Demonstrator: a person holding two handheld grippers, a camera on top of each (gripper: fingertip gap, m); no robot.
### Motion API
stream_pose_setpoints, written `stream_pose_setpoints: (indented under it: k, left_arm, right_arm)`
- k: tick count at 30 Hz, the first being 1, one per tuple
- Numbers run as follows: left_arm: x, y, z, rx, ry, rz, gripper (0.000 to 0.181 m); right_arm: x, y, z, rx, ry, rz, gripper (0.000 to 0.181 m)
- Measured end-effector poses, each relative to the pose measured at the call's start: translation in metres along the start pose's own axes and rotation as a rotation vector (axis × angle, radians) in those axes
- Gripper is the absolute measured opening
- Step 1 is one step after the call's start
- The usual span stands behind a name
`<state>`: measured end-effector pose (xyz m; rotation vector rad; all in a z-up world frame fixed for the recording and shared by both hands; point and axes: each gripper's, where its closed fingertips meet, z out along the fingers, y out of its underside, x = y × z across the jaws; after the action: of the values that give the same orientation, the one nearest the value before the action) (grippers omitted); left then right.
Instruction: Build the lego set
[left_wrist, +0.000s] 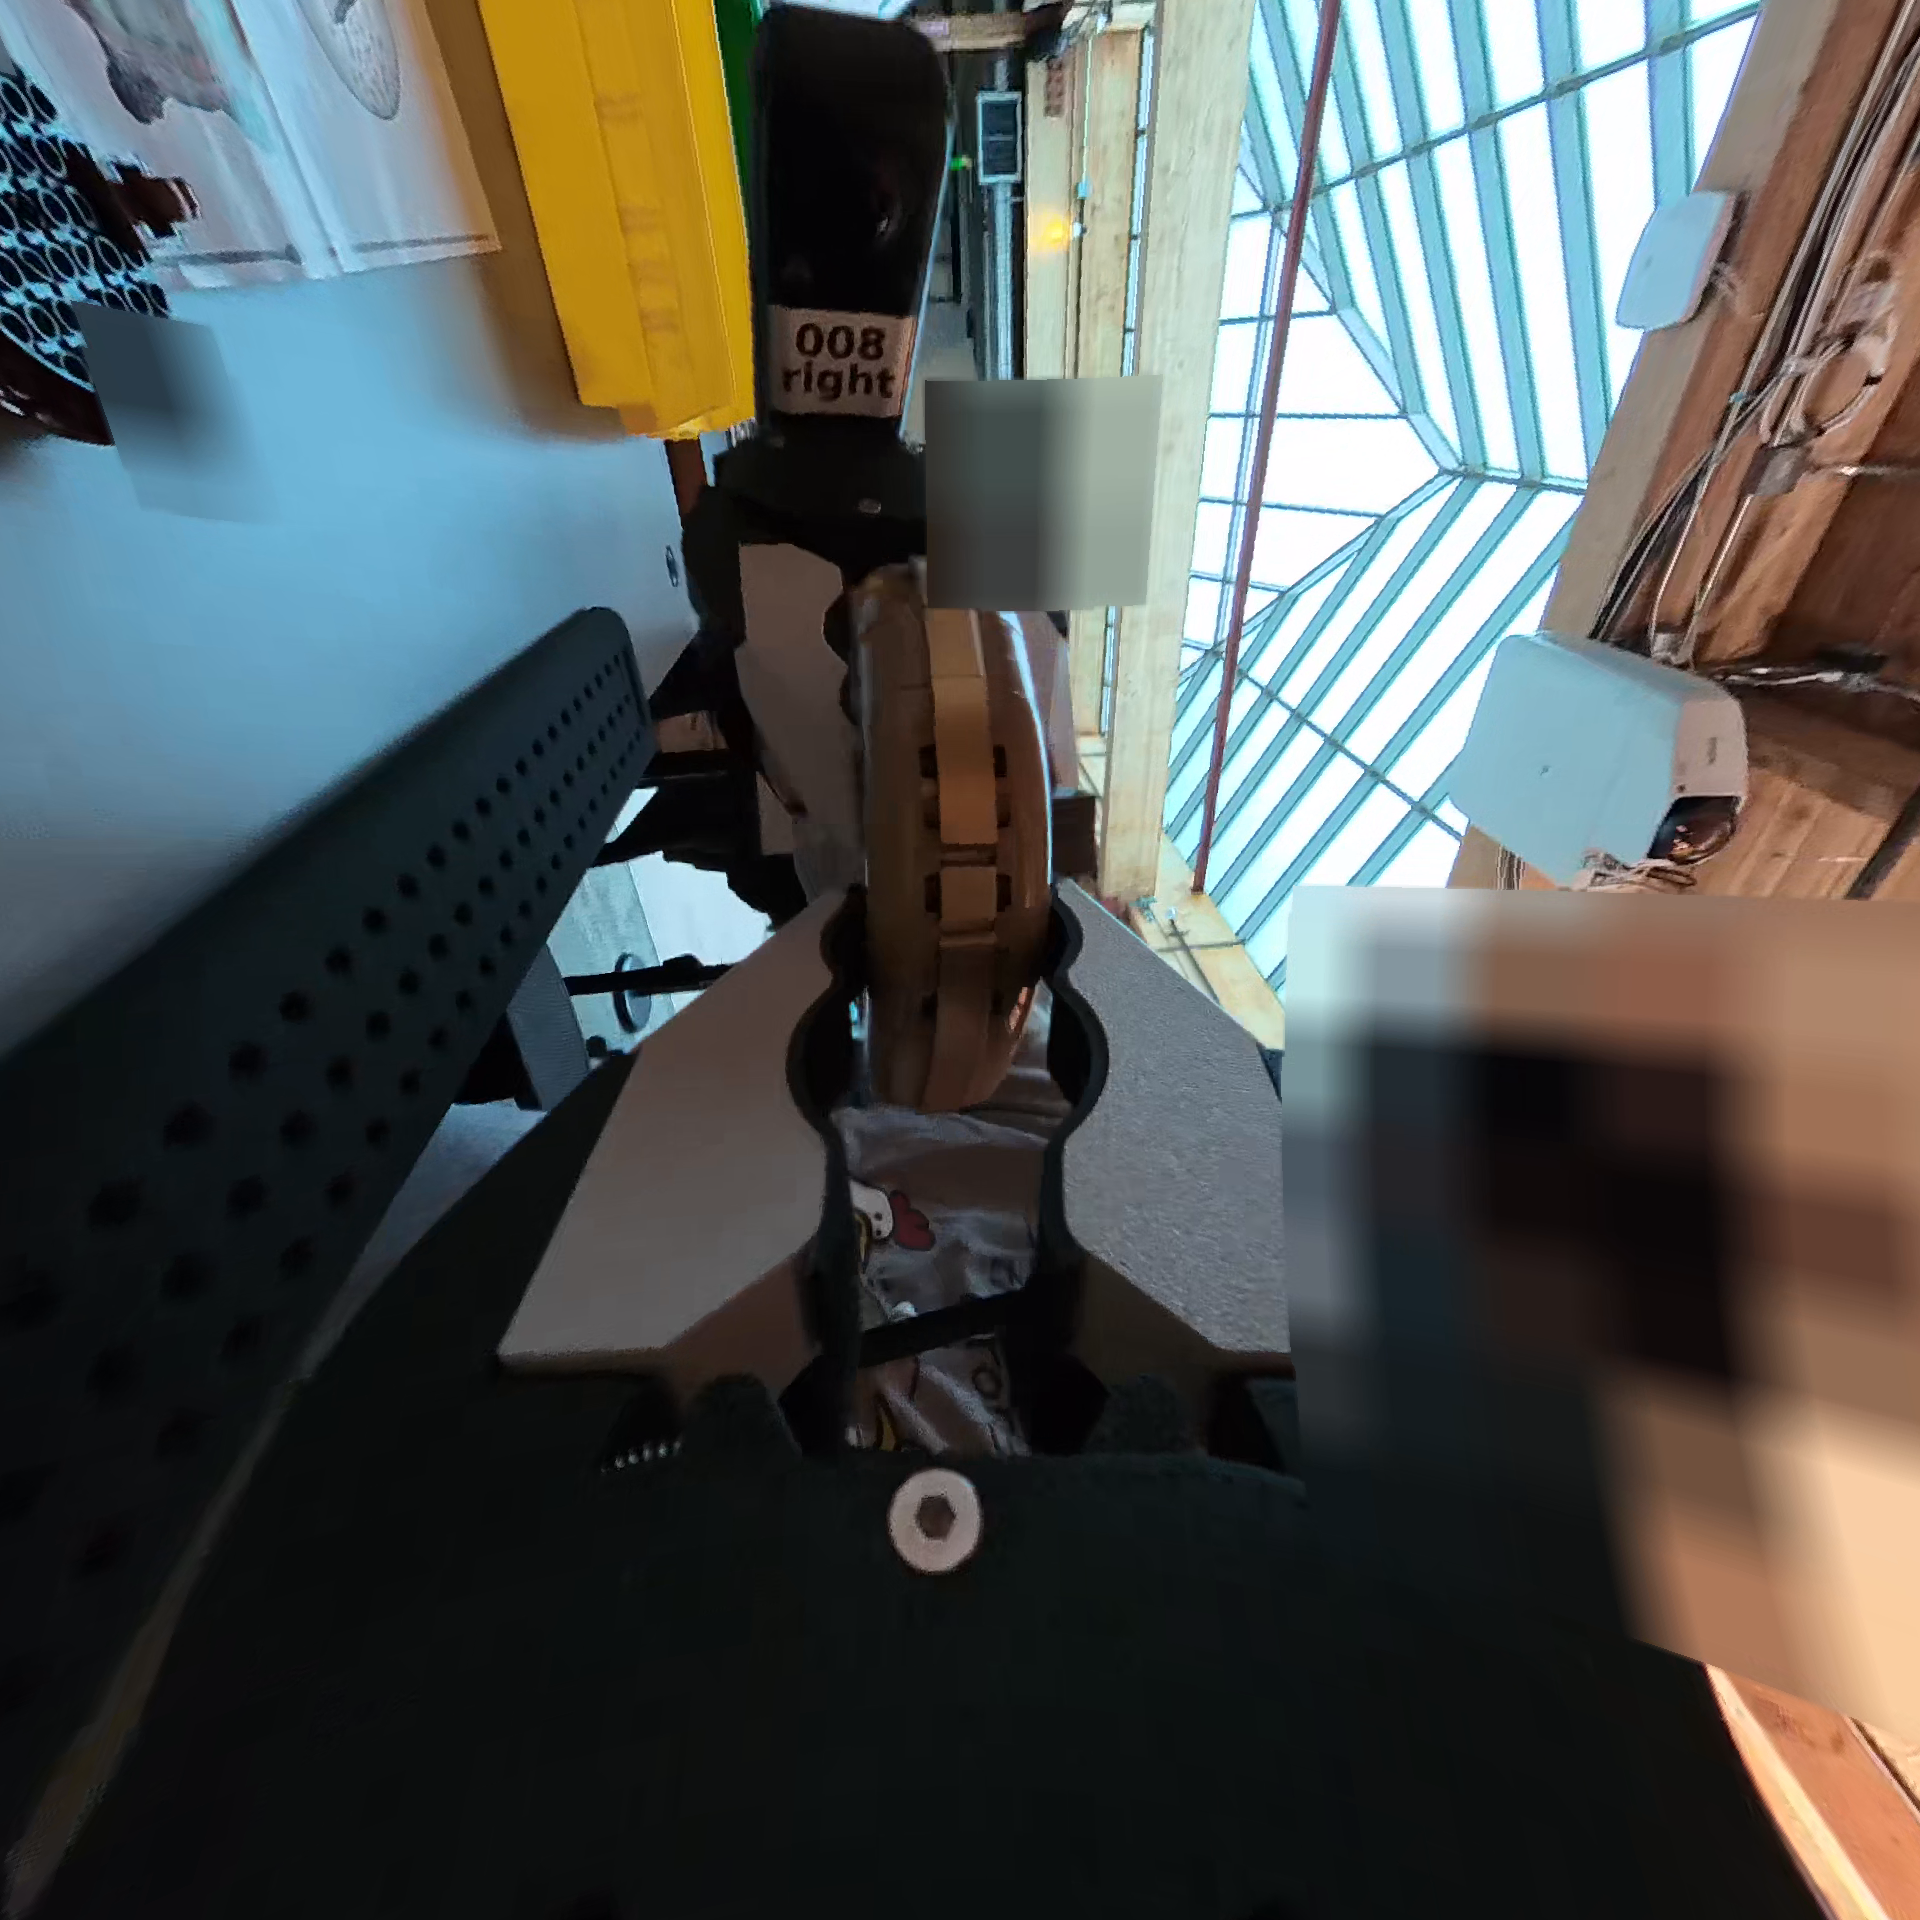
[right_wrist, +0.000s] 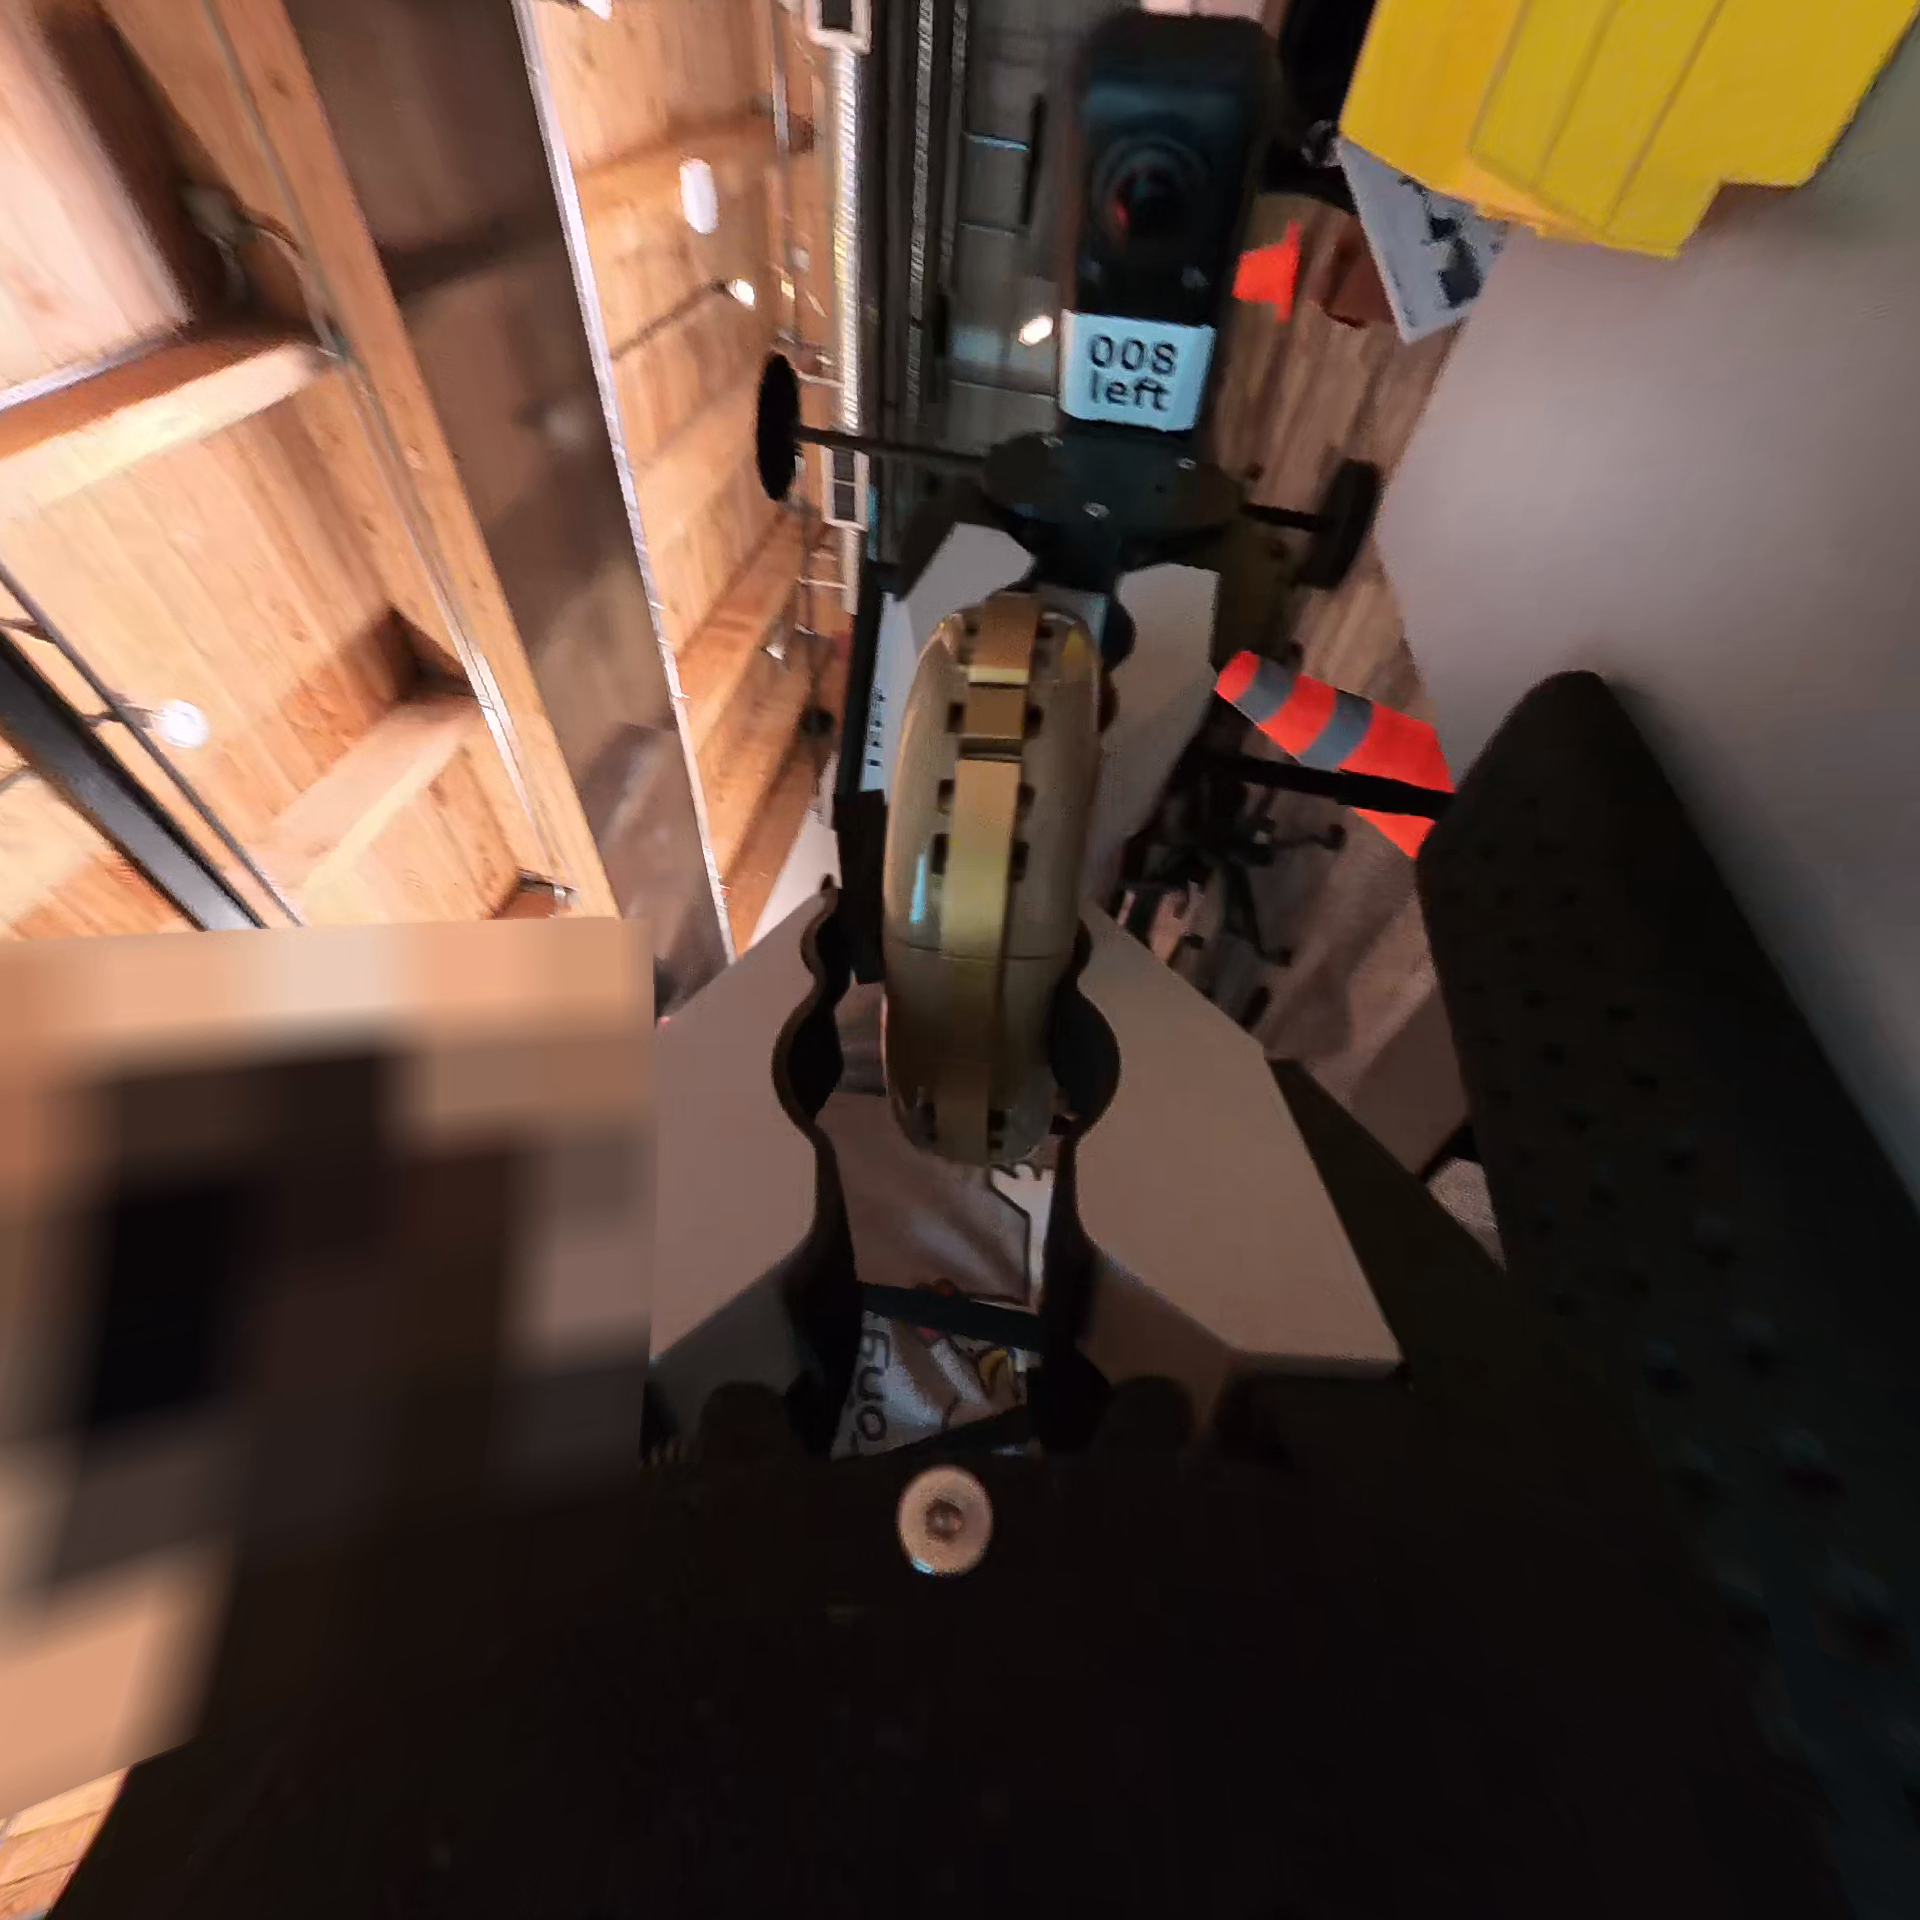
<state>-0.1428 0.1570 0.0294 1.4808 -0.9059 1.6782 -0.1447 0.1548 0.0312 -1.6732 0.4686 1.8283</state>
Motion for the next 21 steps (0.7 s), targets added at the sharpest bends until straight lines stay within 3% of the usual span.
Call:
stream_pose_setpoints:
  k: [5,14,21]
  left_arm:
    - [-0.013,-0.009,-0.003,0.060,-0.056,0.044,0.031]
    - [-0.018,-0.014,-0.006,0.042,-0.069,-0.007,0.029]
    - [-0.016,-0.020,-0.009,0.005,-0.096,0.004,0.030]
  right_arm:
    - [0.007,0.004,0.001,-0.043,0.006,-0.017,0.032]
    - [0.030,-0.007,-0.002,-0.094,0.281,-0.169,0.054]
    - [0.022,-0.012,-0.002,-0.060,0.133,-0.065,0.041]
